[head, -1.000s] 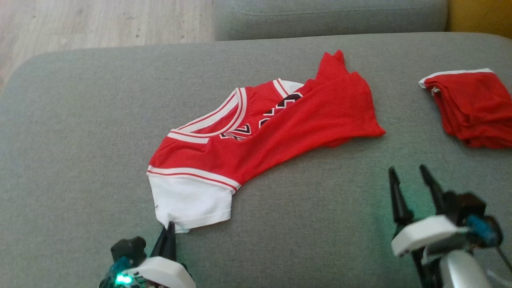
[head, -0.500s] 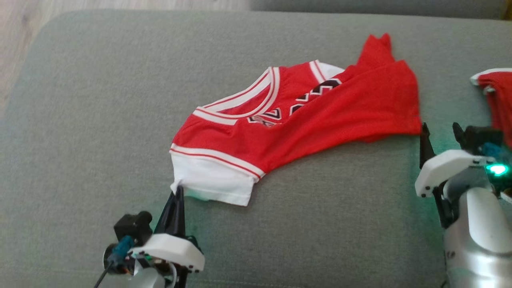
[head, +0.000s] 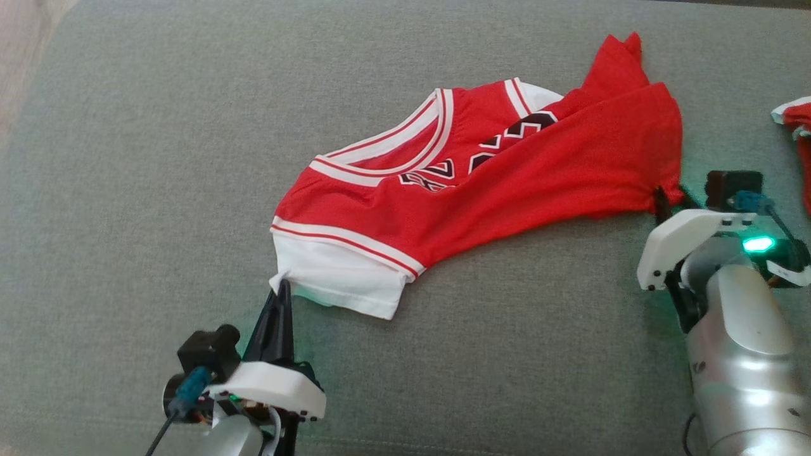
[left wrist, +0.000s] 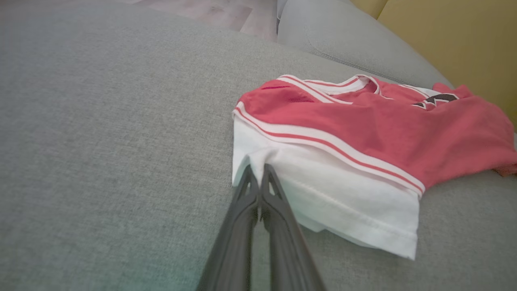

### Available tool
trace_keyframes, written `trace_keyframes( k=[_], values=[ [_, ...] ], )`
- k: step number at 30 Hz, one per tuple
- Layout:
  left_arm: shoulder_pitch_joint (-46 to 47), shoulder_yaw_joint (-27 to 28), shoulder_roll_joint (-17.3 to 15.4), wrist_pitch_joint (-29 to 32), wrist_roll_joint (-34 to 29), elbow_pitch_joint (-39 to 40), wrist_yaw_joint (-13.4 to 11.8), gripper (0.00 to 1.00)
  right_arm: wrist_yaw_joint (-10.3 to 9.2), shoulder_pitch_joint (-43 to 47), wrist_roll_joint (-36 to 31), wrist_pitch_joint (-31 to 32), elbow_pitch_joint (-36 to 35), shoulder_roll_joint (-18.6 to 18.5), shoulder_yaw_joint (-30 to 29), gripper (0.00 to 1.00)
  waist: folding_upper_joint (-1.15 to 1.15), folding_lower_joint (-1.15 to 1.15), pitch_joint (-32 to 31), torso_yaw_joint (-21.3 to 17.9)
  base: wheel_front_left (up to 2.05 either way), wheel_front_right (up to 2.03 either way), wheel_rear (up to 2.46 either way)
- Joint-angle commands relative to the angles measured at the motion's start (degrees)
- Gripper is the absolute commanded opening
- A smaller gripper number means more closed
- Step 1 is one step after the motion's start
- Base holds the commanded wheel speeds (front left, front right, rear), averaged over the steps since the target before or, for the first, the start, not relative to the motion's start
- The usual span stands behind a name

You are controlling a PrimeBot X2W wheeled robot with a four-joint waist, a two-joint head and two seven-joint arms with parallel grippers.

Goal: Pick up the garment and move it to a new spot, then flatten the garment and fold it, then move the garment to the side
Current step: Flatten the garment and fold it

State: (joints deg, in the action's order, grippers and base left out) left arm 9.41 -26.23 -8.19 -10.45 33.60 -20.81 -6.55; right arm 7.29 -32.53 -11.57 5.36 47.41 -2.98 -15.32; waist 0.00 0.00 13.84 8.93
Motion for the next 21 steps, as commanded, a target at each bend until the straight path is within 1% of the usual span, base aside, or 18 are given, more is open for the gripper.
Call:
trace_keyframes(
  k=[1, 4, 7, 11, 16, 20, 21],
  values=[
    [2.29, 1.70, -1.01, -0.87, -0.34, 1.93, -0.19, 0.00, 0.20, -0.33, 0.42, 1.00, 0.36, 0.11, 1.76, 0.00, 0.00, 0.00, -0.13, -0.33, 0.00, 0.00, 0.00],
    [2.53, 1.69, -1.32, -0.92, -0.41, 2.54, -0.20, 0.00, 0.20, -1.00, 2.54, 0.10, 1.05, 0.11, 3.00, 0.00, 0.00, 0.00, -0.53, -1.05, 0.00, 0.00, 0.00],
    [2.89, 1.70, -1.61, -0.77, -0.26, 3.59, -0.01, 0.00, 0.20, -1.61, 5.37, -2.23, 0.47, 0.11, 4.21, 0.00, 0.00, 0.00, -1.37, -1.84, 0.00, 0.00, 0.00],
    [4.21, 2.70, -2.85, -0.49, 0.43, 7.62, 0.56, 0.00, 0.20, -1.96, 11.15, -5.41, -2.51, 0.11, 6.71, 0.00, 0.00, 0.00, -4.09, -3.27, 0.00, 0.00, 0.00],
    [6.34, 4.75, -5.54, 1.18, 1.15, 14.95, 0.63, 0.00, 0.20, -0.77, 17.06, -6.54, -9.45, 0.11, 9.41, 0.00, 0.00, 0.00, -8.18, -4.77, 0.00, 0.00, 0.00],
    [8.54, 6.75, -8.88, 3.32, 0.65, 22.30, -0.08, 0.00, 0.20, 1.34, 22.03, -5.19, -18.66, 0.11, 11.76, 0.00, 0.00, 0.00, -11.54, -6.13, 0.00, 0.00, 0.00],
    [8.54, 6.75, -8.88, 3.32, 0.65, 22.30, -0.08, 0.00, 0.20, 1.34, 22.03, -5.19, -18.66, 0.11, 11.76, 0.00, 0.00, 0.00, -11.54, -6.13, 0.00, 0.00, 0.00]
  ],
)
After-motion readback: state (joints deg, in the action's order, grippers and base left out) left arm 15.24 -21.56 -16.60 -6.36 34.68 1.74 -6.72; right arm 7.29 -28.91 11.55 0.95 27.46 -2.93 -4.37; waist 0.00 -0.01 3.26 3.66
